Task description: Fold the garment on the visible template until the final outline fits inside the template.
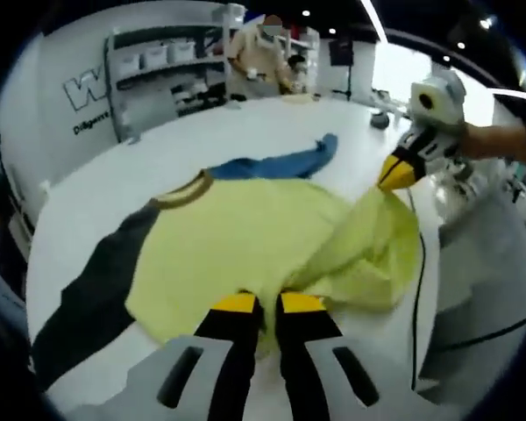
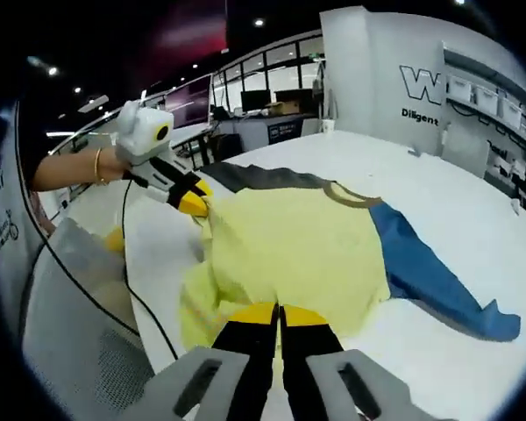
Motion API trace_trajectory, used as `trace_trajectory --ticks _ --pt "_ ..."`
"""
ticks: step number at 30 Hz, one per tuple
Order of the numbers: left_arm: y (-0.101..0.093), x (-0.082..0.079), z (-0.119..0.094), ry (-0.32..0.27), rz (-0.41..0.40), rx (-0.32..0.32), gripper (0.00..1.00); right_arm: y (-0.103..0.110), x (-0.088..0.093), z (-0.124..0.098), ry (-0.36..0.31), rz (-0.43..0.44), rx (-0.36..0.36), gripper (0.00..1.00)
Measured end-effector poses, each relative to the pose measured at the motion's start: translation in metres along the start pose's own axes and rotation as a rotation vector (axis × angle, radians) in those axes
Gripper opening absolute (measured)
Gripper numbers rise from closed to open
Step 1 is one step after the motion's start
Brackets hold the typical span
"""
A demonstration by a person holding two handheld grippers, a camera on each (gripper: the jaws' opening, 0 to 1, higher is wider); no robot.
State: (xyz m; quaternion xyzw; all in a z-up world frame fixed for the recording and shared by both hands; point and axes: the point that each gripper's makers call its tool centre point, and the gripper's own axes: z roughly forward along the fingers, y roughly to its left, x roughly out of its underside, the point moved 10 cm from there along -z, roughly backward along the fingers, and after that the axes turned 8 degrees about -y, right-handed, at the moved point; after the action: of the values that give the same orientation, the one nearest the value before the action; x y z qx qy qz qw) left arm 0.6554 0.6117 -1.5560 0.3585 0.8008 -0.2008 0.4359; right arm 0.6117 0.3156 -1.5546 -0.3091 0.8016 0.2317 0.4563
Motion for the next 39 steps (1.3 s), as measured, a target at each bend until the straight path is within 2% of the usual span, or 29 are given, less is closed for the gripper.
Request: trace_trajectory --ticks 2,4,5,6,8,11,14,16,19,20,22,24,25,26,27,30,34,36,39 --pt "0.007 -0.003 0.01 0.007 -0.021 -0.009 0.05 -0.007 0.001 0.006 0.011 0.015 0.006 0.0" --pt "0.014 -0.005 0.017 0.005 -0.053 -0.047 0.06 -0.007 0.0 0.007 0.021 0.021 0.013 0.0" --pt "0.019 -0.005 0.023 -0.014 -0.099 -0.07 0.07 -0.006 0.001 0.009 0.024 0.008 0.014 0.04" --pt "0.021 -0.005 0.025 -0.012 -0.127 -0.064 0.08 -0.005 0.001 0.01 0.023 0.002 0.011 0.12" --pt "0.022 -0.004 0.026 -0.012 -0.155 -0.077 0.07 0.0 0.003 0.01 0.024 -0.005 -0.006 0.18" --pt "0.027 -0.002 0.025 -0.003 -0.166 -0.103 0.02 0.006 0.011 0.007 0.052 -0.001 -0.035 0.18" --pt "0.023 0.003 0.021 -0.013 -0.223 -0.111 0.04 0.016 0.019 0.0 0.081 -0.008 -0.051 0.21" --pt "0.022 0.009 0.019 -0.009 -0.23 -0.102 0.06 0.022 0.026 -0.004 0.105 -0.021 -0.057 0.21" --pt "0.008 0.016 0.016 0.033 -0.174 -0.068 0.12 0.026 0.034 -0.007 0.112 -0.002 -0.065 0.22" --pt "0.006 0.018 0.02 0.042 -0.136 -0.038 0.15 0.028 0.036 -0.007 0.113 0.003 -0.069 0.23" --pt "-0.001 0.018 0.023 0.04 -0.083 0.005 0.21 0.034 0.04 -0.006 0.123 0.002 -0.084 0.25" --pt "-0.005 0.018 0.026 0.053 0.035 0.026 0.24 0.035 0.045 -0.004 0.135 -0.005 -0.086 0.27" --pt "-0.007 0.019 0.028 0.087 0.094 0.019 0.25 0.038 0.045 -0.003 0.144 -0.009 -0.085 0.29" --pt "-0.009 0.019 0.03 0.095 0.129 0.029 0.25 0.04 0.046 -0.003 0.155 -0.015 -0.08 0.31" --pt "-0.012 0.017 0.033 0.09 0.163 0.042 0.25 0.039 0.046 -0.004 0.184 -0.061 -0.064 0.32" --pt "-0.021 0.01 0.036 0.081 0.194 0.052 0.25 0.046 0.047 -0.003 0.184 -0.08 -0.067 0.35" --pt "-0.022 0.01 0.045 0.073 0.193 0.08 0.23 0.05 0.051 -0.001 0.191 -0.078 -0.096 0.33" --pt "-0.023 0.008 0.048 0.065 0.262 0.076 0.22 0.055 0.049 -0.004 0.202 -0.086 -0.094 0.34" --pt "-0.021 0.016 0.053 0.082 0.297 0.094 0.18 0.058 0.048 -0.007 0.19 -0.103 -0.093 0.32"
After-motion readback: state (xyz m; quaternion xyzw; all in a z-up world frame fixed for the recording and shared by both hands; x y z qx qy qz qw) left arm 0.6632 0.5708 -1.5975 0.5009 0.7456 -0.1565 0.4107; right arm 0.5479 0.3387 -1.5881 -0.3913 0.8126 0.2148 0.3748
